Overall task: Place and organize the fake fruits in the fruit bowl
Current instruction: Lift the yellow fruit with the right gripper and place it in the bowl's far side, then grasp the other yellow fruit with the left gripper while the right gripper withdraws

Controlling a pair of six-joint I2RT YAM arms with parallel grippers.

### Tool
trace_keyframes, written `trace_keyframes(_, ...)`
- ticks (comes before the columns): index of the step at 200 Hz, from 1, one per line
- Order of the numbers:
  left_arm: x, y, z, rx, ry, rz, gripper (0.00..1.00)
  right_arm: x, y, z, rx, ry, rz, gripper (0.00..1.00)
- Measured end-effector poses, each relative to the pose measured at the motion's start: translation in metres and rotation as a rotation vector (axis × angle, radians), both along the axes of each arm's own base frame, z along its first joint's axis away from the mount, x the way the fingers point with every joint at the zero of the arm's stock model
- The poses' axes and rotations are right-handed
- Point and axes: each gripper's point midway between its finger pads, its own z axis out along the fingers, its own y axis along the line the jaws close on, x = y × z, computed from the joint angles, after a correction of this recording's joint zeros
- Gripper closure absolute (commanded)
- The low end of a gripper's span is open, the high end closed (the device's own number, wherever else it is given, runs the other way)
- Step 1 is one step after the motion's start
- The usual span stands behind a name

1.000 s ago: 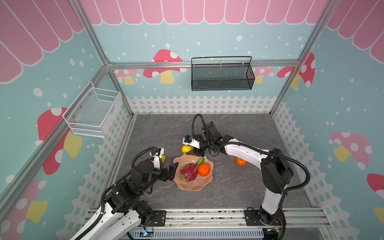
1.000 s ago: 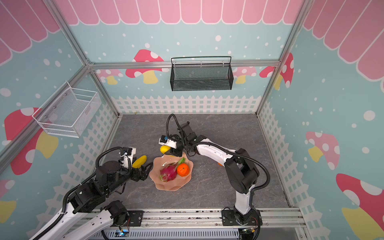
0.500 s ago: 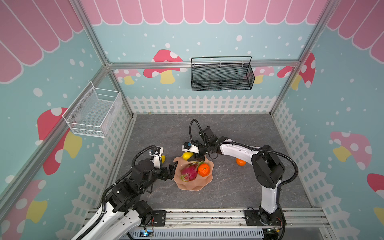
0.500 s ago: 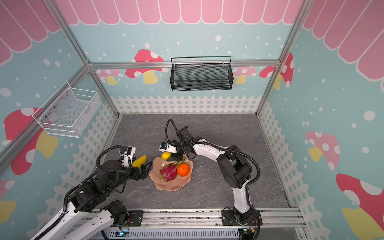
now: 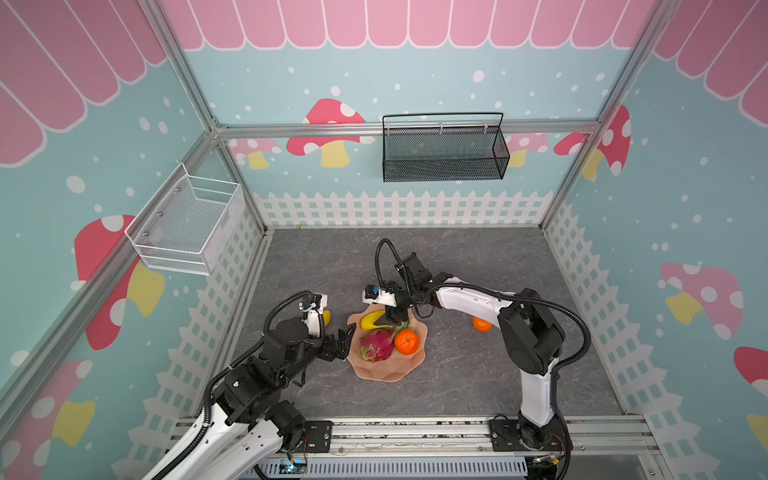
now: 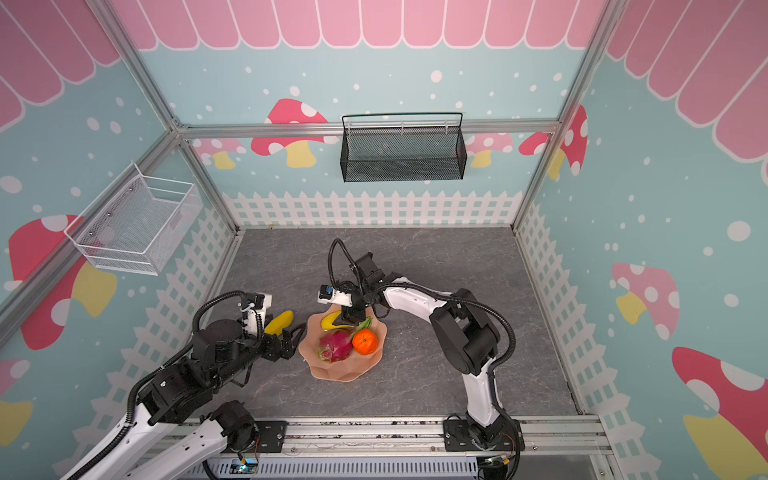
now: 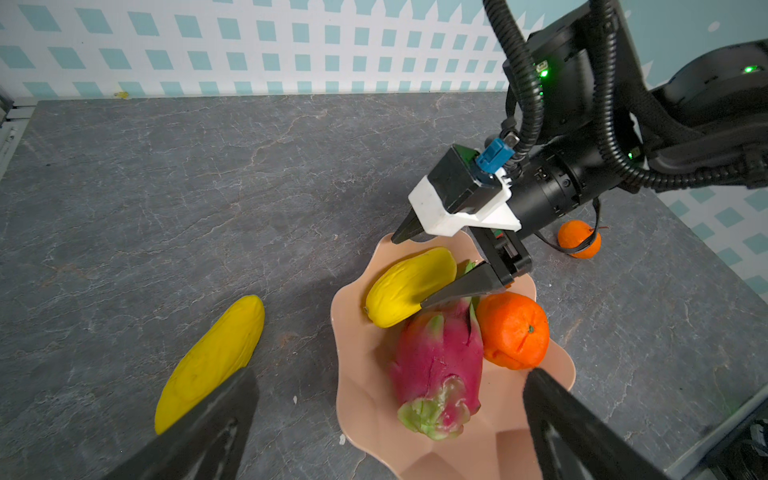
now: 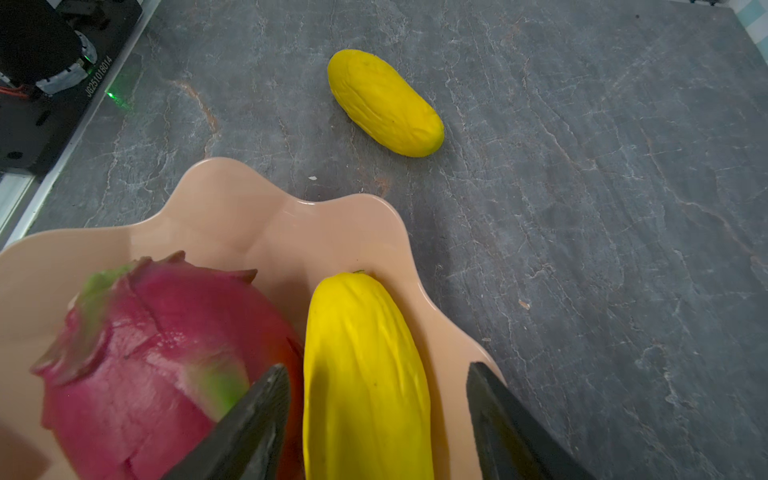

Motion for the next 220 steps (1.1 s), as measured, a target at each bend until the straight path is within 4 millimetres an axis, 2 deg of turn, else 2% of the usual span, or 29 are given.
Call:
trace_keyframes(37, 0.006, 0.006, -0.004, 0.027, 0.006, 0.041, 0.02, 0.008, 0.002, 0.014, 0.006, -0.011, -0.055, 0.25)
trace_keyframes(61, 0.02, 0.022, -0.025, 0.122, 0.076, 0.147, 0.04, 0.007, -0.005, 0.047, 0.057, -0.033, -0.127, 0.24)
trace_keyframes(88, 0.039, 0.044, -0.056, 0.238, 0.207, 0.299, 0.07, -0.019, -0.027, 0.098, 0.188, -0.053, -0.206, 0.22)
trace_keyframes(105, 0.048, 0.06, -0.08, 0.298, 0.297, 0.389, 0.08, -0.046, -0.035, 0.117, 0.258, -0.048, -0.236, 0.19)
trace_keyframes(117, 0.052, 0.072, -0.096, 0.331, 0.374, 0.439, 0.08, -0.07, -0.035, 0.118, 0.286, -0.024, -0.243, 0.19)
trace_keyframes(129, 0.057, 0.085, -0.108, 0.347, 0.443, 0.485, 0.08, -0.093, -0.033, 0.109, 0.291, 0.019, -0.246, 0.18)
trace_keyframes(159, 0.071, 0.105, -0.119, 0.306, 0.545, 0.523, 0.08, -0.136, -0.03, 0.078, 0.252, 0.139, -0.267, 0.17)
trace_keyframes(176, 0.084, 0.104, -0.117, 0.276, 0.573, 0.497, 0.08, -0.15, -0.032, 0.064, 0.235, 0.193, -0.285, 0.17)
trace_keyframes(191, 0.097, 0.097, -0.121, 0.273, 0.606, 0.454, 0.08, -0.154, -0.037, 0.059, 0.235, 0.231, -0.313, 0.16)
trace_keyframes(206, 0.105, 0.094, -0.133, 0.285, 0.651, 0.425, 0.1, -0.157, -0.041, 0.065, 0.26, 0.261, -0.335, 0.16)
trace_keyframes(220, 0.103, 0.094, -0.151, 0.3, 0.715, 0.413, 0.13, -0.158, -0.043, 0.074, 0.293, 0.279, -0.349, 0.14)
